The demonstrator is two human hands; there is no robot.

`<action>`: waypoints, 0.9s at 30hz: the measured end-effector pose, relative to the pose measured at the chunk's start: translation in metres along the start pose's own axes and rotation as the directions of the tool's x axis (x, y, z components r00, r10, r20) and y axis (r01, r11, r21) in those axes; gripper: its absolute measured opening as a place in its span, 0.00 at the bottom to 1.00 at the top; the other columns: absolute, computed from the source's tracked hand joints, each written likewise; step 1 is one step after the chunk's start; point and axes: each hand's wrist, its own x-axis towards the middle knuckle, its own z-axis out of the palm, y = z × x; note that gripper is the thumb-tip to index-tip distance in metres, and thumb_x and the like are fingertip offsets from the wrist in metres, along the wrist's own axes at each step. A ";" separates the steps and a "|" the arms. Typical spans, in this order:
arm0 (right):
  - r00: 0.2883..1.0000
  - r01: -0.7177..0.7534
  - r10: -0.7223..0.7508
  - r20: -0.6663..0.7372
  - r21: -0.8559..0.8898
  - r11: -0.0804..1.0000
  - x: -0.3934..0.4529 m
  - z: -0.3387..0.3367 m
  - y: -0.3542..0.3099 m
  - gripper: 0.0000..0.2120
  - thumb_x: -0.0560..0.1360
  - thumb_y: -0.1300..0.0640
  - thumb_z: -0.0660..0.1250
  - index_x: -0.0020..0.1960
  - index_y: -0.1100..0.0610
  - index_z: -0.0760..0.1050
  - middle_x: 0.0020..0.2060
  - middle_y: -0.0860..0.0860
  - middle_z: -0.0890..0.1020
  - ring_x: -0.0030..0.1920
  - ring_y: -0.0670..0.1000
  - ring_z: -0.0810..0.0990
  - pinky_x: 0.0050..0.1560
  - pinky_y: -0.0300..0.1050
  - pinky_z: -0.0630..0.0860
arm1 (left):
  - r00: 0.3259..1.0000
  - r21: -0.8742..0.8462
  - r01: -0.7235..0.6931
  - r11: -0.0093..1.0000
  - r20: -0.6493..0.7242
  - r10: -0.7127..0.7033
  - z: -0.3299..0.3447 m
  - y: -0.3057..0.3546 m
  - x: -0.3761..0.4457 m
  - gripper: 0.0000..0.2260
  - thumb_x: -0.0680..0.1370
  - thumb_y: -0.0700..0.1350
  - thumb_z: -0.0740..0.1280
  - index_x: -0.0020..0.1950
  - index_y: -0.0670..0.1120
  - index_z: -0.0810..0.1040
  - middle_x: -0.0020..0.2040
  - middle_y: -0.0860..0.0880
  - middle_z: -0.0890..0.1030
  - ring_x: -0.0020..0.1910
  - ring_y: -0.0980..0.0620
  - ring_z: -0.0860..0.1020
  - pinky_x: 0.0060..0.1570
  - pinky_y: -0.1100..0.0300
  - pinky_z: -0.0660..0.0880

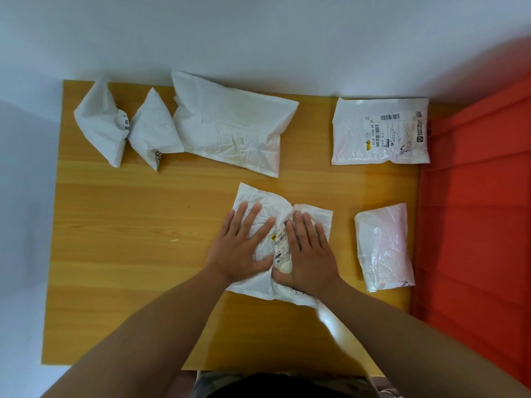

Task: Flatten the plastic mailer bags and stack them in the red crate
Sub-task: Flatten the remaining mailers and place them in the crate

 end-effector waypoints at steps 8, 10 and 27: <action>1.000 0.002 -0.001 0.022 -0.009 1.000 0.003 0.002 -0.002 0.51 0.68 0.29 0.60 0.78 0.65 0.59 0.78 0.63 0.57 0.79 0.61 0.54 0.77 0.61 0.54 | 1.000 0.000 0.003 1.000 0.010 -0.003 0.002 -0.001 0.000 0.36 0.74 0.68 0.61 0.79 0.54 0.60 0.80 0.41 0.57 0.79 0.38 0.54 0.73 0.38 0.60; 0.999 0.001 -0.001 0.033 -0.009 1.000 0.004 0.003 -0.003 0.51 0.68 0.29 0.60 0.78 0.65 0.59 0.78 0.63 0.56 0.79 0.61 0.53 0.77 0.61 0.53 | 1.000 0.005 0.000 1.000 0.019 0.000 0.003 -0.001 0.000 0.37 0.74 0.68 0.60 0.79 0.54 0.58 0.80 0.41 0.56 0.79 0.38 0.53 0.73 0.38 0.59; 0.982 -0.022 0.020 0.188 0.005 1.000 -0.019 -0.024 0.029 0.53 0.72 0.23 0.52 0.79 0.65 0.57 0.79 0.61 0.53 0.80 0.60 0.51 0.76 0.59 0.54 | 0.972 -0.005 0.056 0.998 0.228 -0.053 -0.017 0.002 -0.001 0.39 0.76 0.73 0.48 0.80 0.51 0.54 0.80 0.42 0.54 0.79 0.39 0.50 0.74 0.39 0.52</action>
